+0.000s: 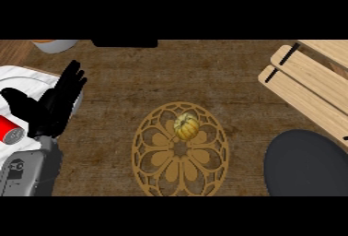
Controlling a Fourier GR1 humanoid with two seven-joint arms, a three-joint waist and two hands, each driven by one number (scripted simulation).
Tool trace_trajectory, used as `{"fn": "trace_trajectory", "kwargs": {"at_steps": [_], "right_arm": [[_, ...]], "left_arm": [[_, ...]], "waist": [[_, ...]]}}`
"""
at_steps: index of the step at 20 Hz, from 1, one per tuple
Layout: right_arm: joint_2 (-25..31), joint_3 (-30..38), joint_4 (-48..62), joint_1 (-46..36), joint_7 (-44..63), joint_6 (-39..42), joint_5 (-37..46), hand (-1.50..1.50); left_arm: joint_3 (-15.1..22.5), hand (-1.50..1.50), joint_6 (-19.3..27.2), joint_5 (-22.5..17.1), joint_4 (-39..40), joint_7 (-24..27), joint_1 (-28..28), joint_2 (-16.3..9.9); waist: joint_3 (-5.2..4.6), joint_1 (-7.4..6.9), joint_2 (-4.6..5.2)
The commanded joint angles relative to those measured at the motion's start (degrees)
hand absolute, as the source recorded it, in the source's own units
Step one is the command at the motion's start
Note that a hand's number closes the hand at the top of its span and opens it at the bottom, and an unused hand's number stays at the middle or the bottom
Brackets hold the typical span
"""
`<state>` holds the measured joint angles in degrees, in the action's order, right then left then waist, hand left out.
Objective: Pick the croissant from the placemat and place it in the tiered shelf
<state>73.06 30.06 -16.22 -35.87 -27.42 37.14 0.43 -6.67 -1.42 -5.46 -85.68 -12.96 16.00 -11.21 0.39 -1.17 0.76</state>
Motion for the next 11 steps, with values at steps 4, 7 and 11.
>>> {"fn": "trace_trajectory", "kwargs": {"at_steps": [4, 7, 11], "right_arm": [[5.15, 2.28, 1.63, 4.69, -7.72, 14.53, -2.60, -1.50], [2.34, 1.51, -1.50, 7.01, -12.73, 12.24, -2.09, -1.50], [1.62, 0.67, -4.52, 10.51, -17.17, 10.67, -1.64, -1.50]], "left_arm": [[-1.45, 0.00, 0.11, -0.91, -1.20, -0.47, -1.73, -0.60], [-0.95, 0.00, 0.31, 0.39, 0.14, 1.06, -1.57, -0.57], [-1.24, 0.00, -0.45, -0.87, -1.81, 0.22, -2.89, -0.72]], "waist": [[0.26, 1.38, -0.50], [0.22, 1.57, -0.29], [0.32, 1.48, -0.70]]}}
